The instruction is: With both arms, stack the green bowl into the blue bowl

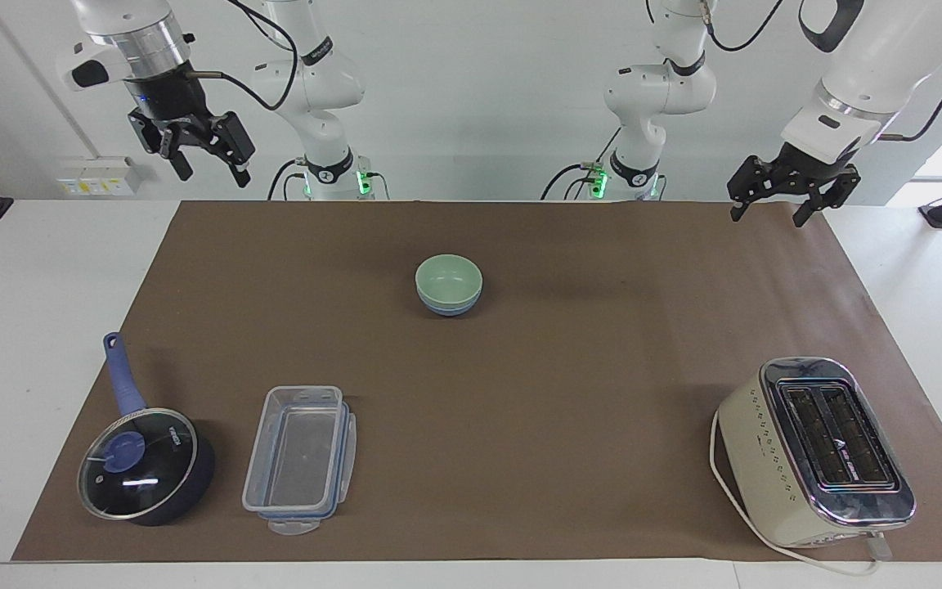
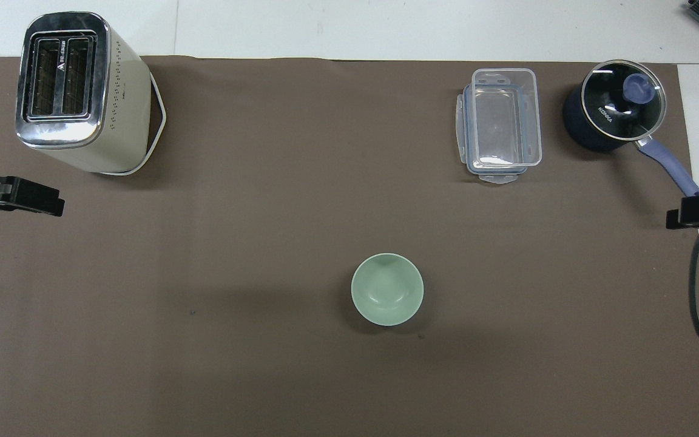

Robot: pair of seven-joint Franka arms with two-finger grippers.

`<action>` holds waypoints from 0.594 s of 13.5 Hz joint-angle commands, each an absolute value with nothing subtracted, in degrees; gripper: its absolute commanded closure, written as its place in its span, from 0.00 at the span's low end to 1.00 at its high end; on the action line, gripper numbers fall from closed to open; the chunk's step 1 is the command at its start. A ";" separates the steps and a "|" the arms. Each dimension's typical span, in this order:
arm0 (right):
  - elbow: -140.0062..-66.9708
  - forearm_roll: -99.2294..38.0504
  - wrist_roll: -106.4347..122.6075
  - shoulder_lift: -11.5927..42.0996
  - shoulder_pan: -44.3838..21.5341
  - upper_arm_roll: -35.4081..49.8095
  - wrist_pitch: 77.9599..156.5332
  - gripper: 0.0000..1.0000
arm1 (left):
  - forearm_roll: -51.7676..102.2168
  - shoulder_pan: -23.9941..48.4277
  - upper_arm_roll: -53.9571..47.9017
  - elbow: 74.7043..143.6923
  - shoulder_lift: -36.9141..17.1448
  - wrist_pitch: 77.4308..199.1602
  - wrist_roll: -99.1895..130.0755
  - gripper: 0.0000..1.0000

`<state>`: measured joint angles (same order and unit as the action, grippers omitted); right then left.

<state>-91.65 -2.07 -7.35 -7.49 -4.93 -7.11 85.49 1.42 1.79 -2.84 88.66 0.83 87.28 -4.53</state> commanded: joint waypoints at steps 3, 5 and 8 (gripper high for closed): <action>-92.11 1.48 -4.93 -7.56 -4.83 -6.59 84.99 0.00 | 0.62 0.97 -3.43 89.65 1.85 87.28 -4.39 0.00; -91.76 4.13 -2.29 -7.38 -5.27 -6.15 85.87 0.00 | 0.62 0.97 -3.43 89.65 1.85 87.28 -4.39 0.00; -91.76 2.29 -5.01 -7.47 -5.36 -6.07 84.47 0.00 | 0.62 0.88 -3.43 89.65 1.93 87.28 -4.39 0.00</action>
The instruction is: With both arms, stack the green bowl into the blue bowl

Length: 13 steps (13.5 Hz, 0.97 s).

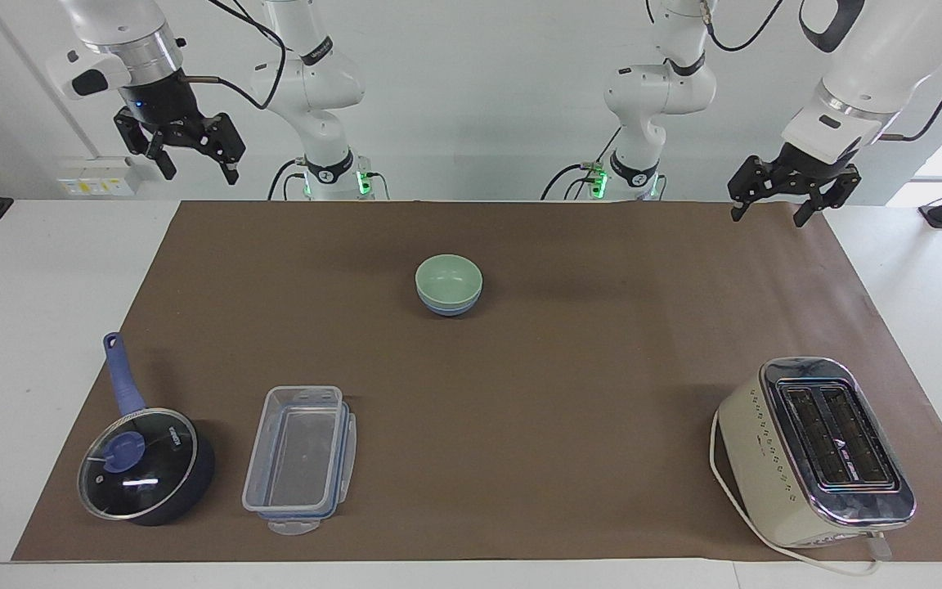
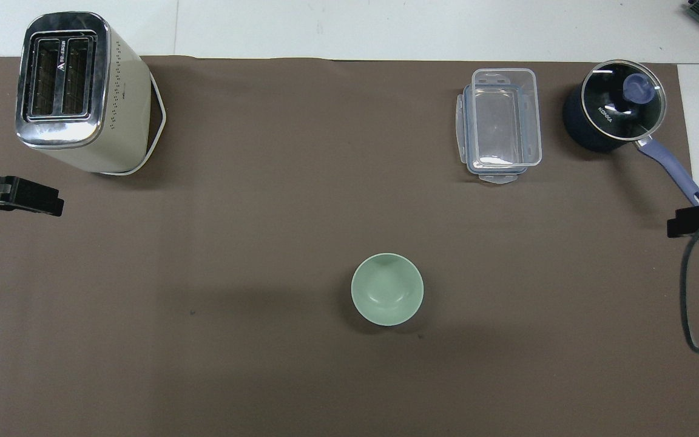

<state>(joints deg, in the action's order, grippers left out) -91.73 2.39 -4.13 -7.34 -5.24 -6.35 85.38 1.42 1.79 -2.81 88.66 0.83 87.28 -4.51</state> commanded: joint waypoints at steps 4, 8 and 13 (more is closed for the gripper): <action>-91.67 -0.51 -5.01 -7.47 -4.84 -6.59 84.20 0.00 | 0.62 0.88 -3.43 89.65 1.93 87.36 -4.22 0.00; -91.41 0.26 -4.75 -7.82 -4.83 -6.42 84.11 0.00 | 0.62 0.97 -3.34 89.65 1.93 87.45 -4.22 0.00; -91.67 0.61 -4.66 -7.91 -4.83 -6.42 84.20 0.00 | 0.62 0.97 -3.43 89.74 1.93 87.45 -4.22 0.00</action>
